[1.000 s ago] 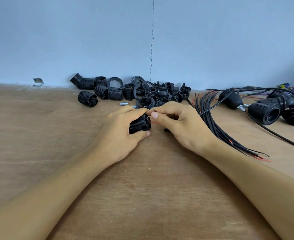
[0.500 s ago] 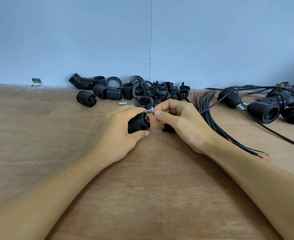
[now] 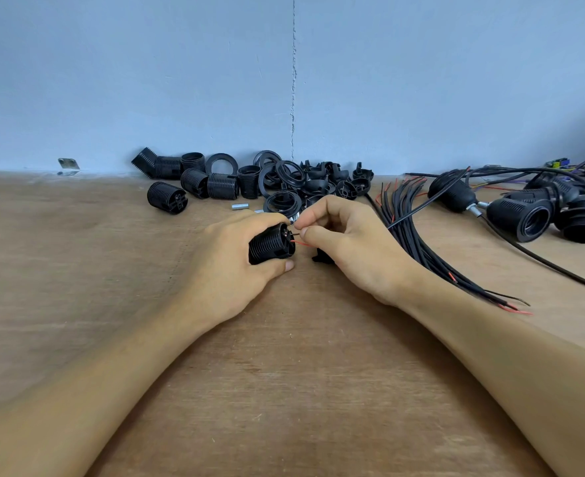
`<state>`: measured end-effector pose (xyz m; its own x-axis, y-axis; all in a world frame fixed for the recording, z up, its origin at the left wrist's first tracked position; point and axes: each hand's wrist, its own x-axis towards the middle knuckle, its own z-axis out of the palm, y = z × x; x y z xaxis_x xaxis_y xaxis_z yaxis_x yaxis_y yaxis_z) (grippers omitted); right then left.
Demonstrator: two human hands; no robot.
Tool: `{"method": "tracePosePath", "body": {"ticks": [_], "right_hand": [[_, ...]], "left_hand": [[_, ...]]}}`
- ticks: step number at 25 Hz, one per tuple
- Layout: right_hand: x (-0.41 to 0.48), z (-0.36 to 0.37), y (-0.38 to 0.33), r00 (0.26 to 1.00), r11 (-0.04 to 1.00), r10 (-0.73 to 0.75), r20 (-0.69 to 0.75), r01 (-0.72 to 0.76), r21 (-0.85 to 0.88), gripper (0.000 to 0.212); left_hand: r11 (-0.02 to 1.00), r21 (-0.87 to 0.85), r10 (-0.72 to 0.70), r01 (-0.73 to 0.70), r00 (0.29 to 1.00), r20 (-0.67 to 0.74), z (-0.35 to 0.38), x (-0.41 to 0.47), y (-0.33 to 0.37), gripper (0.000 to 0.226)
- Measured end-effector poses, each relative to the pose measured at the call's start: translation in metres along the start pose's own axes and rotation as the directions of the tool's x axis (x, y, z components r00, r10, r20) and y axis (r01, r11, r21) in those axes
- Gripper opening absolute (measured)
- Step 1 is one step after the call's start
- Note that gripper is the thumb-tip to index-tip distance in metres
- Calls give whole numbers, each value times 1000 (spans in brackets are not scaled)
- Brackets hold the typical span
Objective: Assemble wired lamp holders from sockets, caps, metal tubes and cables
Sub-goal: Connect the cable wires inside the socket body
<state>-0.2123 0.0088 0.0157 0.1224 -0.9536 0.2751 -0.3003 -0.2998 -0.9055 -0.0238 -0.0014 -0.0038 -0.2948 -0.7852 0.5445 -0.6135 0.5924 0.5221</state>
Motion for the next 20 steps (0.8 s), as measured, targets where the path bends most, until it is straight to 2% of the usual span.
{"method": "tracePosePath", "body": {"ticks": [4,11,20], "right_hand": [[0,1,1,1000,1000,0,-8,-1,-15,11],[0,1,0,1000,998,-14,1,14,65,12],[1,-1,1,1000,992,-7,29,3,126,15]], "left_hand": [[1000,2,0,0,1000,5,0,0,1,41],[999,29,16,-16,1000,-1,0,0,2,48],[1000,26,17,-17,1000,-25,0,-1,0,44]]}}
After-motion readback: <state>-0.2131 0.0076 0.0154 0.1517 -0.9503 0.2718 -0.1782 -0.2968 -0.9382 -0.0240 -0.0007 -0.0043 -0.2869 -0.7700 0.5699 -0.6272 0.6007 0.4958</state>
